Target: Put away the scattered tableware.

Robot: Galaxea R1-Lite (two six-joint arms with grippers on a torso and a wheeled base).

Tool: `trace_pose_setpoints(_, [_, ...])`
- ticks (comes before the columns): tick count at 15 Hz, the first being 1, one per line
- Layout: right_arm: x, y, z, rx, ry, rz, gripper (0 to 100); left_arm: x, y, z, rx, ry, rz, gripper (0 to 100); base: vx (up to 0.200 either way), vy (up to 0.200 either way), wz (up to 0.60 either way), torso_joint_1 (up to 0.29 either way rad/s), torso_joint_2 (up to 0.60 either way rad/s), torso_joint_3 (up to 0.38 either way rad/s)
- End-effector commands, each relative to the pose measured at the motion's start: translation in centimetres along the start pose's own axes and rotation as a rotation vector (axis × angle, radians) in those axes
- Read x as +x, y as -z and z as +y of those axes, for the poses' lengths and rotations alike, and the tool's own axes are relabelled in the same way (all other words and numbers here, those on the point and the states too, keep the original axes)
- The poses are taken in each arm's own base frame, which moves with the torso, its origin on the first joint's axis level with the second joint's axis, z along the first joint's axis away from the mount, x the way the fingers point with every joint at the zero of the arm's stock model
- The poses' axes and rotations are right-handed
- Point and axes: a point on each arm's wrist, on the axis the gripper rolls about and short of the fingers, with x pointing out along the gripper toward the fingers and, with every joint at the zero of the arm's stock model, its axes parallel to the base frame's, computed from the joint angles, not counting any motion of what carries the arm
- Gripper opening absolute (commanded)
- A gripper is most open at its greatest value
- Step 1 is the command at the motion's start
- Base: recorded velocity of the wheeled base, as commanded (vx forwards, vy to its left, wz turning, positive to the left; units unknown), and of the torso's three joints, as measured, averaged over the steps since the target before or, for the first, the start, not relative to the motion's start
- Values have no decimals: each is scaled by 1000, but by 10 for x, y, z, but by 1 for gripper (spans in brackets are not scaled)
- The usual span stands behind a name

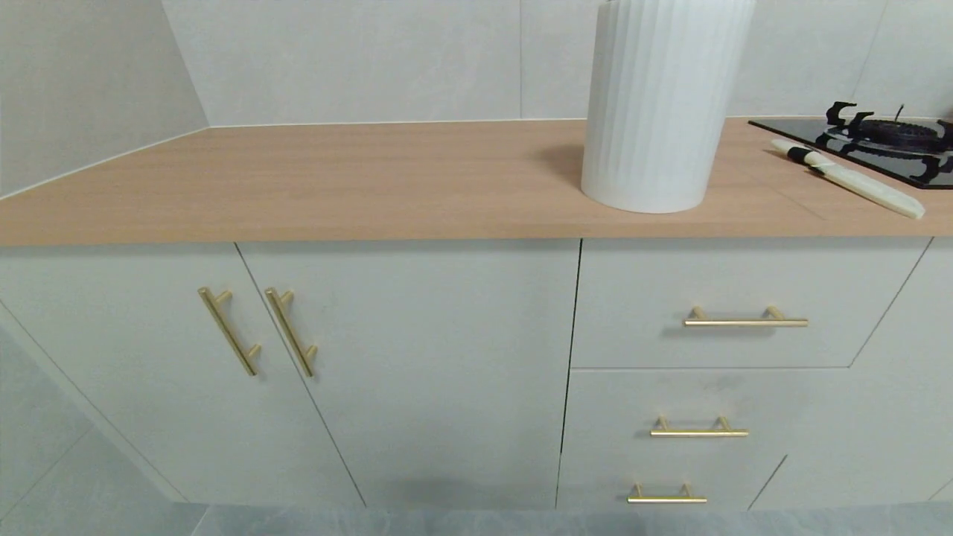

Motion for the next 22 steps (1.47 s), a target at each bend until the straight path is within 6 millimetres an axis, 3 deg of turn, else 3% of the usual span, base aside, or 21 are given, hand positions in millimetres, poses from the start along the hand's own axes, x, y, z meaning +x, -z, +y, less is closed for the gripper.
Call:
trace_pose_setpoints(1, [0, 0, 0, 0, 0, 2, 100, 0, 0, 0, 0, 0, 0, 100, 200, 0, 0, -7, 7, 12])
trace_pose_setpoints(4, [0, 0, 0, 0, 0, 2, 100, 0, 0, 0, -3, 0, 0, 100, 200, 0, 0, 2, 4, 5])
trace_pose_setpoints(12, [0, 0, 0, -2, 0, 2, 100, 0, 0, 0, -3, -1, 0, 100, 0, 0, 0, 0, 0, 0])
trace_pose_setpoints(22, [0, 0, 0, -2, 0, 2, 100, 0, 0, 0, -3, 0, 0, 100, 0, 0, -600, 4, 3, -1])
